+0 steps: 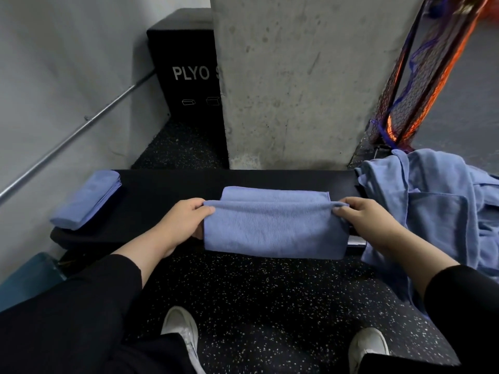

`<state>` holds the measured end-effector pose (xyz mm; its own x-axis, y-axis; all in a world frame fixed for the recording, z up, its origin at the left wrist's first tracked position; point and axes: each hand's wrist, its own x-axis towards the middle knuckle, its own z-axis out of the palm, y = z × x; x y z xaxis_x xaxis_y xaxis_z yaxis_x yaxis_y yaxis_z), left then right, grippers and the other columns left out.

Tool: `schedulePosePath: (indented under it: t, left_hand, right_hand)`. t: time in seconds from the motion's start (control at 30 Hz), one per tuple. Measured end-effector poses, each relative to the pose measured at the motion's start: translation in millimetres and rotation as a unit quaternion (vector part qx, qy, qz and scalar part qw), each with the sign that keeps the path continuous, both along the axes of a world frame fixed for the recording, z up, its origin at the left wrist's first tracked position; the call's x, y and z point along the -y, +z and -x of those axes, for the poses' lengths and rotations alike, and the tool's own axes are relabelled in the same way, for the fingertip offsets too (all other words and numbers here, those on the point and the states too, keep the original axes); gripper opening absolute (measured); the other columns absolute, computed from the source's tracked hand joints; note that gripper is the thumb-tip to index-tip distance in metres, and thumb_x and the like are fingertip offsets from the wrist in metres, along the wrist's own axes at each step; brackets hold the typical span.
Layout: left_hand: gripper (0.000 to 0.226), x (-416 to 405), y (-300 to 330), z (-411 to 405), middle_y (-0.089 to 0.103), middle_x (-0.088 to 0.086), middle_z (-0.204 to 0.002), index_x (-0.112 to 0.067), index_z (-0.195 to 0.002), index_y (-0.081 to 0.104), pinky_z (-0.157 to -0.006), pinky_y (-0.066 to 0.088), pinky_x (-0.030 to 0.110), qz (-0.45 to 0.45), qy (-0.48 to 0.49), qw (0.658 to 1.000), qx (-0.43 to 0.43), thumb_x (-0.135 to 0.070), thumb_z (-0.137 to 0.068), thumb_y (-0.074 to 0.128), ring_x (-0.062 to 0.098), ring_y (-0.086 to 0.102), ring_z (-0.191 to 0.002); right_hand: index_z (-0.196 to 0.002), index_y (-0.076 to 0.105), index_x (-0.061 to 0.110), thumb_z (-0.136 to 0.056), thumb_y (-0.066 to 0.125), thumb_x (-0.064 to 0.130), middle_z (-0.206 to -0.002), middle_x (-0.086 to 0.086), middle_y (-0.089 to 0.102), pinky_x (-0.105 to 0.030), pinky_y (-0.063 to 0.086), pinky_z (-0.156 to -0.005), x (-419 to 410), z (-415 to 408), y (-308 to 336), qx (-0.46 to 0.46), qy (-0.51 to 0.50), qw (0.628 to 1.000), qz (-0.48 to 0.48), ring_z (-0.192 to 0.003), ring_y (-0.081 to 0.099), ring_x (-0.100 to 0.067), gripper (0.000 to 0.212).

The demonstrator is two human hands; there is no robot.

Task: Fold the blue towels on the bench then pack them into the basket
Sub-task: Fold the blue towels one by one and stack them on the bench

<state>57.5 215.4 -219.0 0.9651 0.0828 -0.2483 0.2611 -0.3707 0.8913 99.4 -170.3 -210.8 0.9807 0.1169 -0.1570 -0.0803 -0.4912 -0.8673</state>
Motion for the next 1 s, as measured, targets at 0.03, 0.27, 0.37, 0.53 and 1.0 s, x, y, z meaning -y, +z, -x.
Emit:
schedulePosePath:
  t: [0.03,0.27,0.37,0.53,1.0]
  left_hand:
    - [0.029,3,-1,-7,0.068,0.016,-0.08,-0.006,-0.087,0.067,-0.071,0.053,0.042,-0.003,0.011,1.0,0.009,-0.033,-0.095,0.06,0.024,0.062,-0.072]
    - [0.032,14,-17,-62,0.046,0.001,-0.066,-0.011,-0.078,0.048,-0.058,0.032,0.032,-0.171,0.032,0.983,0.06,-0.03,-0.104,0.05,0.015,0.04,-0.061]
    - [0.03,15,-26,-80,0.046,0.001,-0.065,-0.013,-0.082,0.049,-0.056,0.031,0.034,-0.248,0.008,0.967,0.057,-0.032,-0.105,0.045,0.015,0.04,-0.06]
    - [0.032,19,-35,-103,0.053,0.002,-0.066,-0.013,-0.08,0.048,-0.051,0.03,0.034,-0.339,0.009,0.938,0.069,-0.032,-0.105,0.044,0.018,0.046,-0.06]
    - [0.05,47,-47,-99,0.045,-0.001,-0.149,-0.024,-0.149,0.044,-0.111,0.032,0.042,-0.452,-0.121,0.852,0.234,-0.038,-0.101,0.051,0.022,0.043,-0.135]
  right_hand:
    - [-0.081,0.066,0.004,-0.096,0.061,0.018,-0.062,-0.001,0.053,-0.037,0.042,-0.067,-3,-5,0,0.007,-0.013,1.0,-0.01,-0.064,0.048,-0.014,0.02]
    - [-0.078,0.062,0.015,-0.098,0.055,0.027,-0.066,0.001,0.056,-0.033,0.036,-0.061,-21,-52,-16,0.025,-0.069,0.994,0.078,-0.065,0.046,-0.017,0.024]
    - [-0.083,0.059,0.011,-0.1,0.05,0.027,-0.075,-0.005,0.061,-0.033,0.035,-0.057,-26,-67,-24,0.02,-0.068,0.984,0.161,-0.069,0.052,-0.022,0.025]
    - [-0.069,0.046,0.011,-0.099,0.05,0.026,-0.067,-0.006,0.053,-0.032,0.027,-0.051,-25,-87,-35,0.031,-0.094,0.972,0.211,-0.065,0.047,-0.024,0.033]
    - [-0.121,0.063,0.014,-0.095,0.059,0.034,-0.127,-0.007,0.059,-0.049,0.049,-0.089,-64,-70,-38,0.241,-0.01,0.92,0.309,-0.111,0.057,-0.034,0.033]
